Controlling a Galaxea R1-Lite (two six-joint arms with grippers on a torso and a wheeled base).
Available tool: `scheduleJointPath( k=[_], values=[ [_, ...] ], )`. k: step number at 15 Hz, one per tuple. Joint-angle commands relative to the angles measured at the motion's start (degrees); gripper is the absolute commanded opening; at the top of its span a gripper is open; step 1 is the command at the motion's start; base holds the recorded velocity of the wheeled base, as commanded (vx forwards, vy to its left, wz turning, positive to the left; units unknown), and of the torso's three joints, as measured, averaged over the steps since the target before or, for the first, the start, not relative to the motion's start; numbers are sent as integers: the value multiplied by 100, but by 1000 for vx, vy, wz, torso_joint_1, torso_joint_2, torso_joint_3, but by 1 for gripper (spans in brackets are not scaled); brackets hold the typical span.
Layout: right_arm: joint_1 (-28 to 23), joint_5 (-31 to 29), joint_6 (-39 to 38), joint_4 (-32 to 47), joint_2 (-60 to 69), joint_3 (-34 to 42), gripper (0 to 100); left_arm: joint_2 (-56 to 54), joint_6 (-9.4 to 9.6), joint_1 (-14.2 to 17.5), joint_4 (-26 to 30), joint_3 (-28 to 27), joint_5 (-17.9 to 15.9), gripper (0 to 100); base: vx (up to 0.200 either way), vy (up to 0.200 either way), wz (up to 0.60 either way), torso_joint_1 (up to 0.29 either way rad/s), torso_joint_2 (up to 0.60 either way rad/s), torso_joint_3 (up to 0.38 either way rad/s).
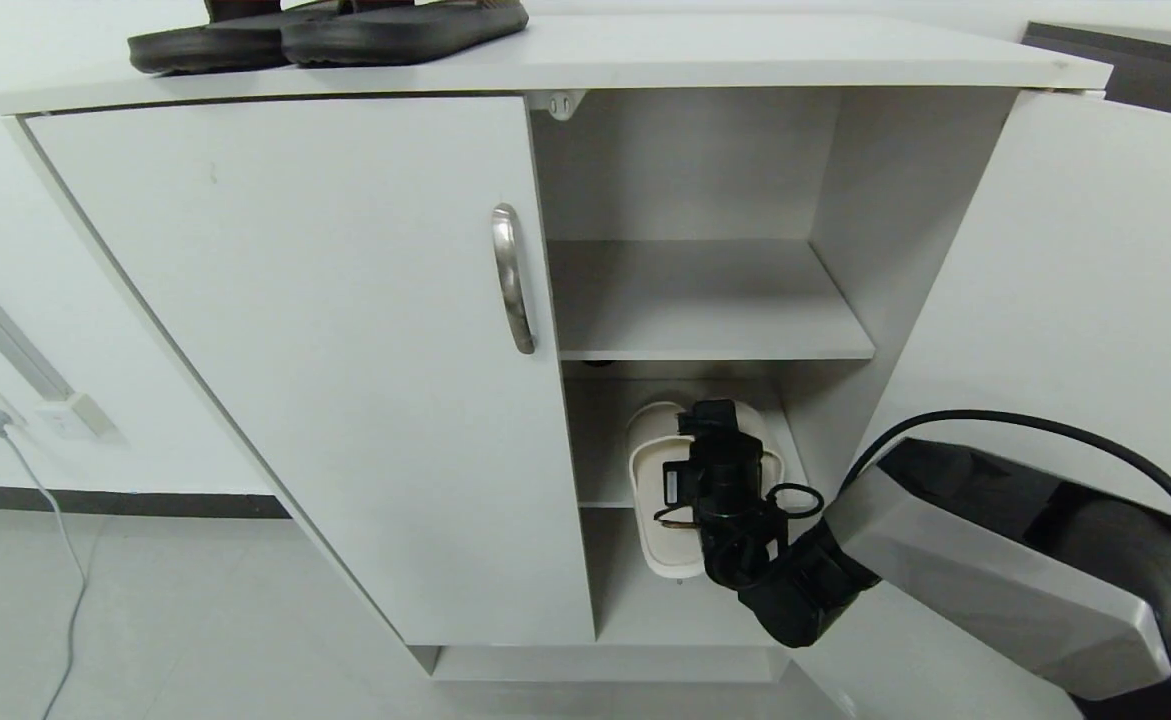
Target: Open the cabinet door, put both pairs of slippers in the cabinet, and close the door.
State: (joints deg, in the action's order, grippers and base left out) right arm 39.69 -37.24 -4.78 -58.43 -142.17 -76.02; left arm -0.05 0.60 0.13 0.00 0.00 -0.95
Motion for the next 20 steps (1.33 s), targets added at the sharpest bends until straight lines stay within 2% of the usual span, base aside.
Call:
scheduleJointPath(
  k=[1, 7, 11, 18, 19, 20],
  values=[
    [-102, 6, -14, 262, -250, -581, 0, 5, -7, 4, 0, 0, 7, 0, 0, 0, 0, 0, 0, 0],
    [-304, 15, -41, 1194, -690, -2040, 0, 5, -7, 4, 0, 0, 34, 0, 0, 0, 0, 0, 0, 0],
    [-339, 15, -41, 1387, -813, -2374, 0, 5, -7, 4, 0, 0, 34, 0, 0, 0, 0, 0, 0, 0],
    [-383, 15, -41, 1369, -1024, -2532, 0, 5, -7, 4, 0, 0, 42, 0, 0, 0, 0, 0, 0, 0],
    [-375, 15, -41, 1369, -1041, -2532, 100, 5, -7, 4, 0, 0, 42, 0, 0, 0, 0, 0, 0, 0],
    [-375, 15, -41, 1378, -1041, -2514, 100, 5, -7, 4, 0, 0, 42, 0, 0, 0, 0, 0, 0, 0]
  ],
)
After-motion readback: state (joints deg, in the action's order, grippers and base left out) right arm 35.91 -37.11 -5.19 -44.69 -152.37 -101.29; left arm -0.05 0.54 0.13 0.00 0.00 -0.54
